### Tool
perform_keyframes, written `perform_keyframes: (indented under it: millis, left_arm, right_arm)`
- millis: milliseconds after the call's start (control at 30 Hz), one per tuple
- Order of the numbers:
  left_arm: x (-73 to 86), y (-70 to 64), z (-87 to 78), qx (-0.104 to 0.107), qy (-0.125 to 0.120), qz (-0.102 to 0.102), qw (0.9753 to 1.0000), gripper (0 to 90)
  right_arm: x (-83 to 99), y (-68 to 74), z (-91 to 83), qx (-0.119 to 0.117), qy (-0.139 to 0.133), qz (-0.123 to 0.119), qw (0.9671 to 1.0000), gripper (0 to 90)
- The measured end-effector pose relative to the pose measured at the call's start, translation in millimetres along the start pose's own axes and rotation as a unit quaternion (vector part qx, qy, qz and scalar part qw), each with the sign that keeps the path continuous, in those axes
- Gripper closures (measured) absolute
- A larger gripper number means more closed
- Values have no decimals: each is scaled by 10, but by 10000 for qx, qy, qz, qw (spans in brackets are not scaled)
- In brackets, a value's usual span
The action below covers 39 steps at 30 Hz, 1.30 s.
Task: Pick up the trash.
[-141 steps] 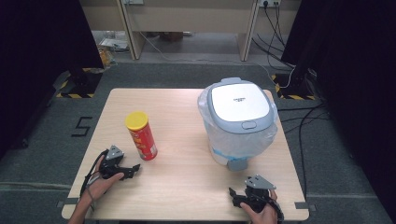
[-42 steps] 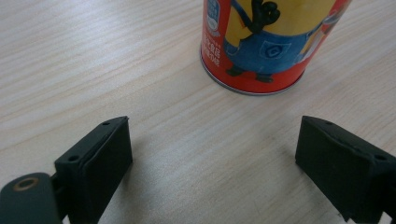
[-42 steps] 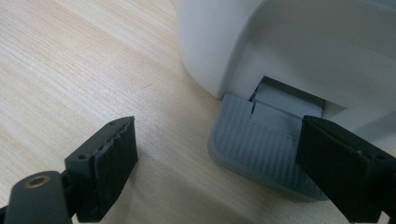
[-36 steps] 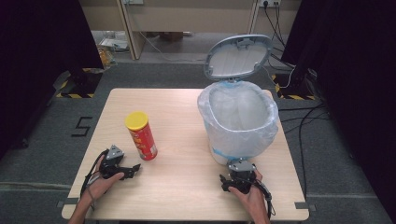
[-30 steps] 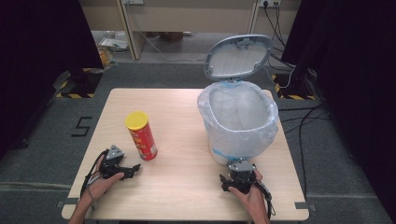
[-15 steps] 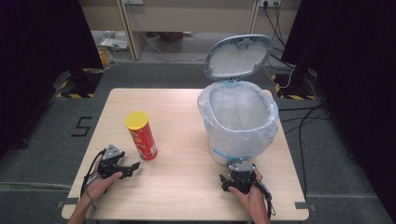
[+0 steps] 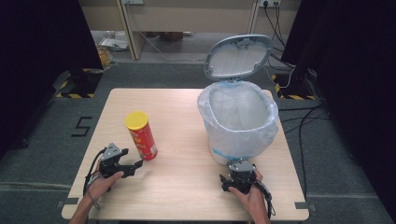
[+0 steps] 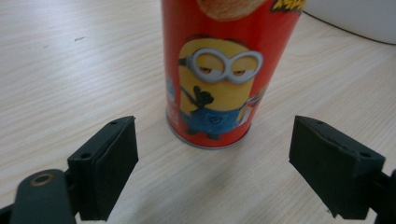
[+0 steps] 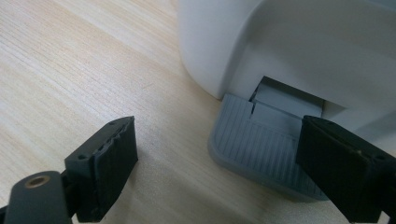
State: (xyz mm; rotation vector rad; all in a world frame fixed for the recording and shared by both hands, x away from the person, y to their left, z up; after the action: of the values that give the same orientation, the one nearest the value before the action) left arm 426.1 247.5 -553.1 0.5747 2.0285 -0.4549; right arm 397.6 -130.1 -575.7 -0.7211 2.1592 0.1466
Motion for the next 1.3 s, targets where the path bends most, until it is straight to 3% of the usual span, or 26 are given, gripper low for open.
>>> perform_keyframes:
  millis: [500,1300]
  left_arm:
    - [-145,-87,33,52,-190,46,9998,150]
    - [-440,-109,177,-109,-643,129,9978,151]
  right_arm:
    - [0,-1,0,0,6,-13,10000,128]
    - [0,-1,0,3,5,-18,10000,127]
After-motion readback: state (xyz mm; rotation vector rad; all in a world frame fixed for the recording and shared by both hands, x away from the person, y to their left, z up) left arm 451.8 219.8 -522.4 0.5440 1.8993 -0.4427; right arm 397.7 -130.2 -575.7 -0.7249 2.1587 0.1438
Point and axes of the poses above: each handheld gripper's, and its own axes: z roughly forward along the jaws, x roughly out of its underside, y roughly to its left, the point moved 9 cm from there along z, roughly forward along the jaws, and after that the axes turned 3 degrees about -y, right-handed, at the moved point
